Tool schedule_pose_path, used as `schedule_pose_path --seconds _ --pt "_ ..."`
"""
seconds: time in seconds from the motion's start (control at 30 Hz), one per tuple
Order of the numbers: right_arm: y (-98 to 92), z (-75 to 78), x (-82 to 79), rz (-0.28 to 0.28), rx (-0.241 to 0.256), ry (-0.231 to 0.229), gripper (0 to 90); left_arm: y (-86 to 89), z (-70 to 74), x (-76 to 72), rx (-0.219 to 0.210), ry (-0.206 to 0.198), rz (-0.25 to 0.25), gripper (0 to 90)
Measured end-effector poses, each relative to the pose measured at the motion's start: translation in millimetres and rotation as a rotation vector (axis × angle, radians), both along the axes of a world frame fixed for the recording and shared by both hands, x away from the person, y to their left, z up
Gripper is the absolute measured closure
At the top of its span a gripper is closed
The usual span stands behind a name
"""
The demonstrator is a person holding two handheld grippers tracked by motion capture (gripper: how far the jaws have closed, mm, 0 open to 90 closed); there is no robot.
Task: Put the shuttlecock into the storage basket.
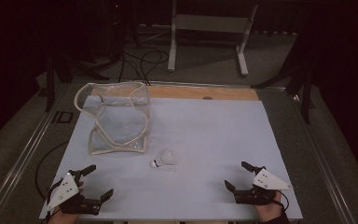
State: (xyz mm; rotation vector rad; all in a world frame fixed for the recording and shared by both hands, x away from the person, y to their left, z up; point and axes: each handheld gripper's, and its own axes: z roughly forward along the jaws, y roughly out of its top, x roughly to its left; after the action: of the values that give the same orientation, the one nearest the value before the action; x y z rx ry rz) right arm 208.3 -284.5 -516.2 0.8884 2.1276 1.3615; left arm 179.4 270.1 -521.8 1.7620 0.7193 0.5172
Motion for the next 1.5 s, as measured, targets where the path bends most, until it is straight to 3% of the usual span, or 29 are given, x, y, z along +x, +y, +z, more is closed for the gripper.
schedule_pose_path --seconds 0.8,1.1,1.5 --pt "1.7 0.7 -0.5 0.002 0.006 -0.009 8.6 -2.3 7.8 -0.6 -0.011 0.006 -0.016 0.0" --pt "1.7 0.8 -0.5 0.002 0.011 -0.009 8.6 -3.6 11.9 0.8 -0.004 0.042 -0.02 0.0" --pt "1.1 1.6 0.2 -0.001 0.018 -0.013 8.6 -10.7 30.8 3.8 0.002 0.043 -0.064 0.0"
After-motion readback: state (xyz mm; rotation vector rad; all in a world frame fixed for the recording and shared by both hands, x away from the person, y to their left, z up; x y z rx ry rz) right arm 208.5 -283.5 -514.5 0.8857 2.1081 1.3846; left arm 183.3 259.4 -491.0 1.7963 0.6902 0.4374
